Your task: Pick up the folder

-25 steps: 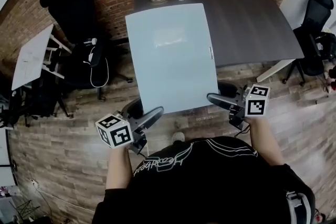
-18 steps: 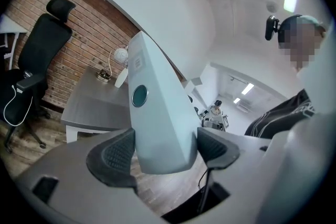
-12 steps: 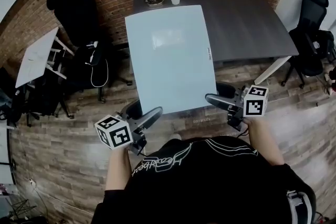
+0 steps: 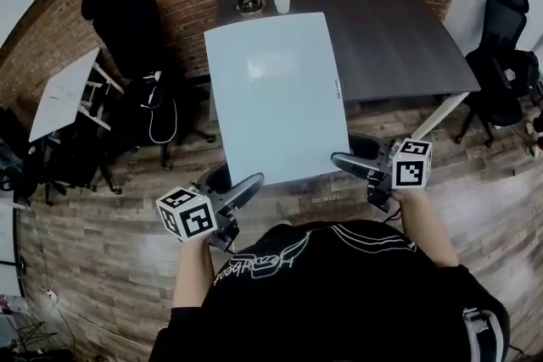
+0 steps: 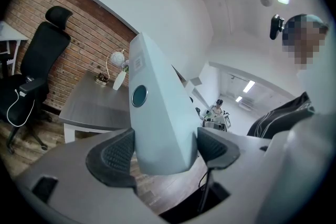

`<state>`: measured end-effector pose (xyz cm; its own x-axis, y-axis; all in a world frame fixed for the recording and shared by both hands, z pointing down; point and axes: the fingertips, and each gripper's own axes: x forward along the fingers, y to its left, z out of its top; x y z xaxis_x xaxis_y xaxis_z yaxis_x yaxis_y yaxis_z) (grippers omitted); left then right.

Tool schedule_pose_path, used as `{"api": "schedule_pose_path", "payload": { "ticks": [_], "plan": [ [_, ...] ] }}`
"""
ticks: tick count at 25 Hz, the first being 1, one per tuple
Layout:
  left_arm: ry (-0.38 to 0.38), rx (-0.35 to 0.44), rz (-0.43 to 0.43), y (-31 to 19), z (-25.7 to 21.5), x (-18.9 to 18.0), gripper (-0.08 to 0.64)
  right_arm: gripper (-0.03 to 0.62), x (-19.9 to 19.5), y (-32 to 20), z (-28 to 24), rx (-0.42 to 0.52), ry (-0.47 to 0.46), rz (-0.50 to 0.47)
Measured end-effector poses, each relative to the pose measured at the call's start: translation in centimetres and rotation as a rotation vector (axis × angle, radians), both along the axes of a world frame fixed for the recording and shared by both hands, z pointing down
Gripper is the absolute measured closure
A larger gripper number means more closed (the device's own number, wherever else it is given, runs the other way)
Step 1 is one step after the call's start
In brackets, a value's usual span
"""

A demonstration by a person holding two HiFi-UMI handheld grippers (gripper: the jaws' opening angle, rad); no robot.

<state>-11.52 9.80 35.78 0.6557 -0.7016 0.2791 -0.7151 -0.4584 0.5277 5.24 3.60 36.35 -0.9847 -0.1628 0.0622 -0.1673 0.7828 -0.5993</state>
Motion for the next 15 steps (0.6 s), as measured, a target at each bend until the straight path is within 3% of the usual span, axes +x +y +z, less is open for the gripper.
{"api": "schedule_pose_path", "payload": {
  "ticks": [15],
  "plan": [
    [-0.015, 0.009, -0.007, 0.74, -0.97, 0.84, 0.204, 0.316, 0.82, 0.67, -1.04, 0.025, -0.015, 0.003]
  ]
}}
